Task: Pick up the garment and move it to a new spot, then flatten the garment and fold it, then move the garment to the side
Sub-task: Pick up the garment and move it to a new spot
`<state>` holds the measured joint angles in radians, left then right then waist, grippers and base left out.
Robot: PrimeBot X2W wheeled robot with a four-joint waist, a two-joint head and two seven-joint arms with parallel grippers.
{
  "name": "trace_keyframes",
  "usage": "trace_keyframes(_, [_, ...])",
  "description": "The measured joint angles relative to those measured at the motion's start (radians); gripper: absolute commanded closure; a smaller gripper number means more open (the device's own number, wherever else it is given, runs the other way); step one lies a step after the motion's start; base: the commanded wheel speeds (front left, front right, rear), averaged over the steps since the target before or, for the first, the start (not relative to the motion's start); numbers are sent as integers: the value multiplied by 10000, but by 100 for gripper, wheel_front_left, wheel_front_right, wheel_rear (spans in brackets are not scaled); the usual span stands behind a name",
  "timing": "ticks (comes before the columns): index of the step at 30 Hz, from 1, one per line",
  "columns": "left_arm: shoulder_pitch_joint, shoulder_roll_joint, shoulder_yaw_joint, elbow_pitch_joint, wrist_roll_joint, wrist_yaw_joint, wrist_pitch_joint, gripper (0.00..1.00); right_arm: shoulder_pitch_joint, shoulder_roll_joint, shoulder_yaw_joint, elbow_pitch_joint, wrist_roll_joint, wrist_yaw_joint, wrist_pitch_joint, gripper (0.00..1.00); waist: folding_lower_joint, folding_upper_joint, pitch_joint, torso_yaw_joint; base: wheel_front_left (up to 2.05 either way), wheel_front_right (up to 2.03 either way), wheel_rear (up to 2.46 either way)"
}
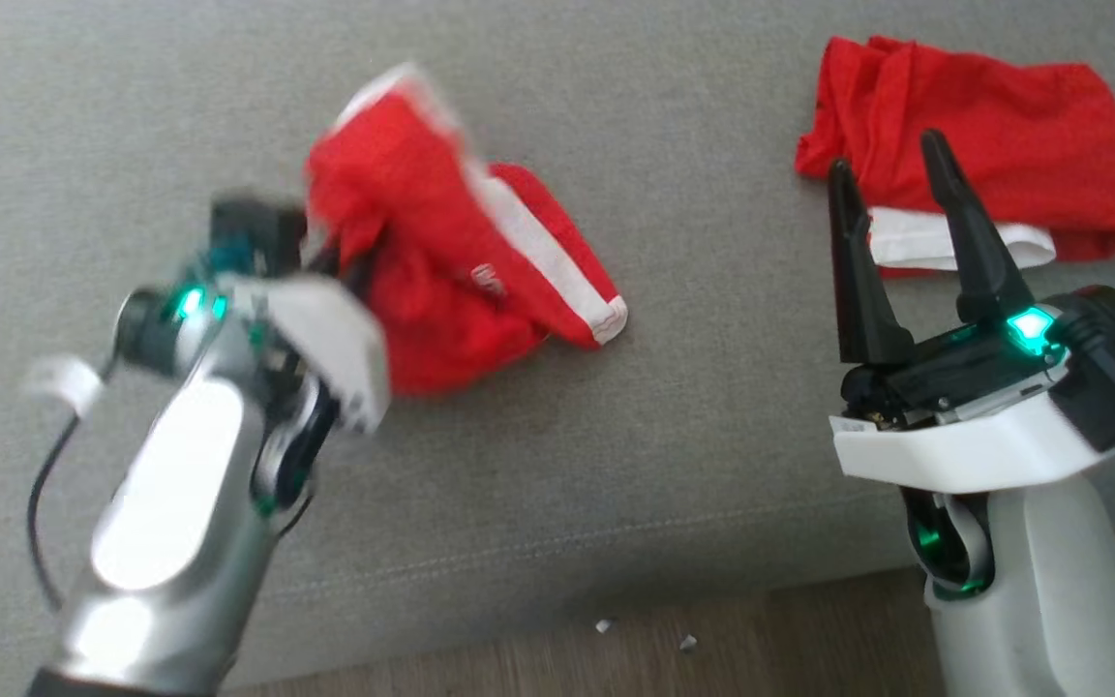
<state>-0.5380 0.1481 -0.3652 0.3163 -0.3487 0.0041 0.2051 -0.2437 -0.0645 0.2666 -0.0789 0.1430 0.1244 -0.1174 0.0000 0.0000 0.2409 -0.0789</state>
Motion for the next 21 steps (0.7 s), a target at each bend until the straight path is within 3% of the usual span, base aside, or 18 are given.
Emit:
trace_keyframes(5, [665,1066,-848,899,1145,-232,-132,100,-76,2,-67,134,0,0,-10,0,0,0,219,-167,0,0,0])
trace_keyframes(11, [978,1407,-1448,1235,1653,-453,-284,100,-76,8,-150,213,-8,0,-4,0,0,0,151,102,0,0,0])
trace_keyframes(12, [1005,1388,-1455,1241,1651,-443,-372,82,-77,8,-150,234,-8,0,6,0,0,0,124,152,0,0,0])
trace_keyframes(13, [1026,1371,-1455,1237,1649,-389,-489,28,-76,8,-148,253,-8,0,6,0,0,0,91,201,0,0,0])
trace_keyframes(14, [1040,1352,-1448,1237,1632,-376,-581,0,-76,10,-148,267,-8,0,8,0,0,0,52,247,0,0,0])
trace_keyframes(21, [1279,986,-1185,828,1154,42,-1152,0,-51,13,-290,420,-15,0,27,0,0,0,-318,601,0,0,0])
